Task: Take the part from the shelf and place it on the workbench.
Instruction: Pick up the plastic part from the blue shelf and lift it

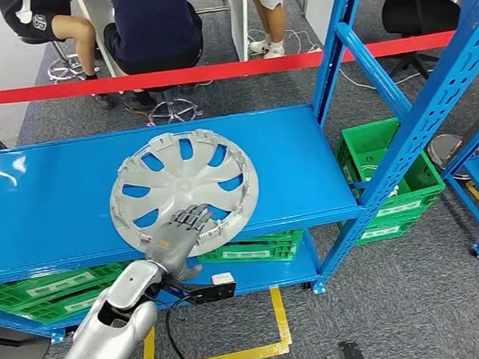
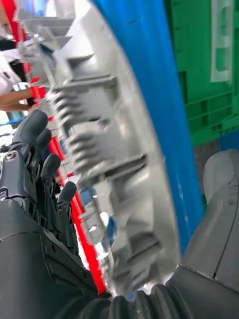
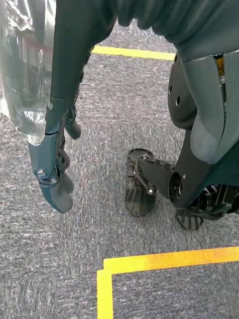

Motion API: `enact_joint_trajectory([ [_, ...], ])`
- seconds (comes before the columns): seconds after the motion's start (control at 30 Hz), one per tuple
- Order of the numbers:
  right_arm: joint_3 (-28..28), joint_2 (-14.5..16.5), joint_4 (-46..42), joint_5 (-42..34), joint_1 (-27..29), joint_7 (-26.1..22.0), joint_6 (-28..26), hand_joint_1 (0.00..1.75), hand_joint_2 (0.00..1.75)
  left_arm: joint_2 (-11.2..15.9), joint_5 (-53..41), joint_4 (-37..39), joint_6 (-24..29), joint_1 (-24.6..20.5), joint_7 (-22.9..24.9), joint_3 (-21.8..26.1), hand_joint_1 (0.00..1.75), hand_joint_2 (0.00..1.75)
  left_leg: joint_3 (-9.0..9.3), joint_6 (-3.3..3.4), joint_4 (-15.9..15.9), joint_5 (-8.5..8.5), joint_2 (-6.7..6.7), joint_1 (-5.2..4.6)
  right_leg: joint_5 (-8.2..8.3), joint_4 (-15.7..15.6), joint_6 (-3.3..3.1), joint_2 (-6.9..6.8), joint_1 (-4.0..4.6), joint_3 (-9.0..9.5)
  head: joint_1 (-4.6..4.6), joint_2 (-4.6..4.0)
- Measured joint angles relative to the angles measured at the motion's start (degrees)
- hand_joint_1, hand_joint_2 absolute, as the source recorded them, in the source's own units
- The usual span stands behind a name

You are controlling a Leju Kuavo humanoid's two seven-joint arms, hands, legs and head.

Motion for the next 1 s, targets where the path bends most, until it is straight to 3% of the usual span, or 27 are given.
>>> enact_joint_trajectory([
  [0.33, 0.0, 0.2, 0.0, 1.5, -0.7, 0.4, 0.2, 0.00, 1.75, -3.1, -3.9, 10.0, 2.2, -4.5, 1.0, 1.8, 0.00, 1.75, 0.01, 0.04, 0.0, 0.04, -0.03, 0.00, 0.03, 0.0, 0.00, -0.05, 0.00, 0.04, 0.02, 0.00],
  [0.5, 0.0, 0.2, 0.0, 1.9, -0.7, 0.4, 0.2, 0.00, 1.75, -3.8, -7.1, 12.4, 3.8, -5.6, 2.4, 3.2, 0.33, 1.75, 0.01, 0.01, 0.0, 0.09, -0.02, 0.00, 0.08, 0.0, 0.02, -0.03, 0.00, 0.04, 0.01, 0.00],
  [0.7, -0.8, 0.2, 0.0, 2.1, -0.7, 0.2, 0.2, 0.00, 1.75, -4.0, -8.3, 12.9, 5.3, -5.6, 4.4, 3.7, 0.33, 1.75, 0.01, 0.01, 0.0, 0.10, -0.02, 0.00, 0.10, 0.0, 0.02, -0.04, 0.00, 0.03, 0.02, 0.00],
  [0.73, -0.8, 0.2, 0.0, 2.1, -0.7, 0.2, 0.2, 0.00, 1.75, -4.0, -8.4, 12.9, 5.3, -5.6, 4.5, 3.7, 0.45, 1.75, 0.01, 0.01, 0.0, 0.10, -0.02, 0.00, 0.10, 0.0, 0.01, -0.04, 0.00, 0.03, 0.02, 0.00],
  [0.83, -1.0, 0.2, 0.0, 2.1, -0.7, 0.2, 0.2, 0.00, 1.75, -4.1, -8.4, 12.9, 5.3, -5.6, 4.6, 3.7, 1.47, 1.75, 0.01, 0.01, 0.0, 0.10, -0.02, 0.00, 0.10, 0.0, 0.01, -0.04, 0.00, 0.03, 0.02, 0.00],
  [0.87, -1.0, 0.2, 0.0, 2.1, -0.7, 0.2, 0.2, 0.00, 1.75, -4.1, -8.4, 12.9, 5.4, -5.6, 4.8, 3.7, 1.70, 1.75, 0.00, 0.01, 0.0, 0.10, -0.02, 0.00, 0.10, 0.0, 0.01, -0.04, 0.00, 0.03, 0.02, 0.00],
  [1.0, -1.4, 0.4, 0.0, 2.0, -0.7, 0.3, 0.0, 0.00, 1.75, -4.1, -8.4, 12.5, 6.3, -5.0, 6.7, 3.7, 1.75, 1.75, 0.00, 0.01, 0.0, 0.10, -0.02, 0.00, 0.10, 0.0, 0.01, -0.04, 0.00, 0.03, 0.01, 0.00],
])
